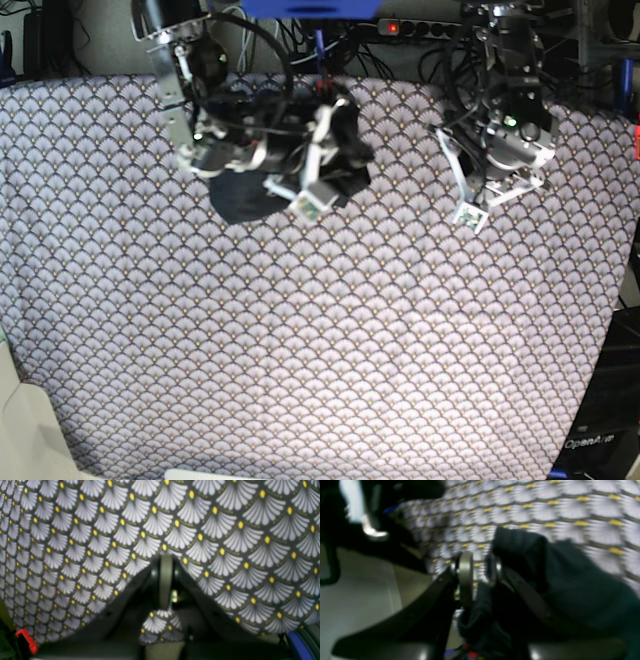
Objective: Fold the T-shirt properly
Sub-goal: 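Fold the bundle's end over with the right gripper, then release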
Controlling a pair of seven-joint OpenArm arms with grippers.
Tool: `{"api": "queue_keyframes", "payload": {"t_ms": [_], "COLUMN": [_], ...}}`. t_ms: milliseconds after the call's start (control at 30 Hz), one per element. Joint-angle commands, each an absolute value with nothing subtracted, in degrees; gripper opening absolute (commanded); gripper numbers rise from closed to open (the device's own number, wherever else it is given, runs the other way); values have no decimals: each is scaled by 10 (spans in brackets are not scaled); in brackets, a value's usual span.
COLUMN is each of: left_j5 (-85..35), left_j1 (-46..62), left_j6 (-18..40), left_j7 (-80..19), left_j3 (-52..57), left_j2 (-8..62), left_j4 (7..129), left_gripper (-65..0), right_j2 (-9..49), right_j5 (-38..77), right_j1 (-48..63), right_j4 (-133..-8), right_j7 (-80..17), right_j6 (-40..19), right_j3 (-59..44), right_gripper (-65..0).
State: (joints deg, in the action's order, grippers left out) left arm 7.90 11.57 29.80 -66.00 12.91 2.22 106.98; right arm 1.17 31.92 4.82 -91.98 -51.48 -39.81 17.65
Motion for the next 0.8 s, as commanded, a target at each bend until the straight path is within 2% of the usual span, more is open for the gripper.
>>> {"api": "queue_keyframes", "payload": {"t_ms": [0, 200, 433, 500, 667, 767], "left_j5": [79, 79, 79, 79, 78, 78], "left_j1": [109, 109, 109, 109, 109, 111], "left_j6": [296, 296, 297, 297, 297, 297], "left_j7": [-653, -653, -653, -652, -650, -617], "left_j3": [130, 130, 130, 130, 130, 129], "left_j2": [25, 25, 25, 25, 25, 25], "left_j4": [1079, 1079, 1078, 1078, 1078, 1078], "left_gripper": [-650, -650, -650, -650, -650, -650], "right_j2": [16, 34, 36, 54, 111, 153], "right_j5": [338, 338, 338, 337, 338, 338], "right_j1": [40, 42, 14, -12, -58, -58], "right_j4": [-951, -1057, -1081, -1081, -1089, -1119], "right_j7": [-502, -515, -562, -575, -605, -608], "right_j6": [-400, -400, -400, -400, -400, -400], "right_j3": [187, 209, 205, 204, 206, 204], "right_gripper": [-515, -515, -518, -520, -606, -630]}}
